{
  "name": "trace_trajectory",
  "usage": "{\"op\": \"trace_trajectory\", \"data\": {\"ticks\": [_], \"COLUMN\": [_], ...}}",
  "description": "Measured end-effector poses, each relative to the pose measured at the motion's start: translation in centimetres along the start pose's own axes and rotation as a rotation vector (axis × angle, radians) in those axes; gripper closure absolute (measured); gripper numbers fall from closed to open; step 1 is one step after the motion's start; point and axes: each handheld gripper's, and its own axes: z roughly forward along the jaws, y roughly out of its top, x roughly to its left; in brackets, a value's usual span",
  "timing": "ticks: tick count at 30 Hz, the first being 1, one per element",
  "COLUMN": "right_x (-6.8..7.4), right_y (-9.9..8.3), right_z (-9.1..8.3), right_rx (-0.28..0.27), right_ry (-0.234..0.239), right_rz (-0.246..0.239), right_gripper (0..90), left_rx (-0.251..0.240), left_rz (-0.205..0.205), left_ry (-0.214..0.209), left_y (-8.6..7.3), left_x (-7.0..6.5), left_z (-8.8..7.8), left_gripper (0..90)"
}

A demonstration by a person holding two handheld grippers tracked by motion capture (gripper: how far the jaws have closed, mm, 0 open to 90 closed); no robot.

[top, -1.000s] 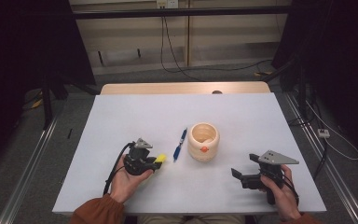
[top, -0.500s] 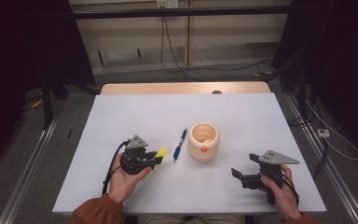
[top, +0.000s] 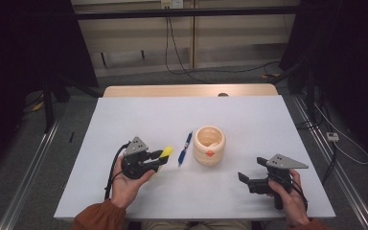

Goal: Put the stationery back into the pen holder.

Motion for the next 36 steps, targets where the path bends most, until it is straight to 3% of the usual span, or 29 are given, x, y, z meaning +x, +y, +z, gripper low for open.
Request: {"op": "trace_trajectory", "data": {"ticks": [8,19,36], "right_x": [0.0,0.0,0.1], "right_y": [0.1,0.1,0.1], "right_z": [-0.1,-0.1,-0.1], "right_rx": [-0.011,-0.026,-0.027], "right_ry": [-0.004,-0.008,-0.004], "right_rz": [-0.006,-0.007,-0.019], "right_gripper": [4.9,4.4,4.2], "left_rx": [-0.043,-0.115,-0.132], "left_rz": [0.006,0.02,0.031], "left_ry": [-0.015,-0.032,-0.073], "left_y": [0.7,3.7,7.2], "left_x": [-0.5,-0.9,-2.0], "left_z": [-0.2,-1.0,1.9], "left_gripper": [67.1,67.1,67.1]}}
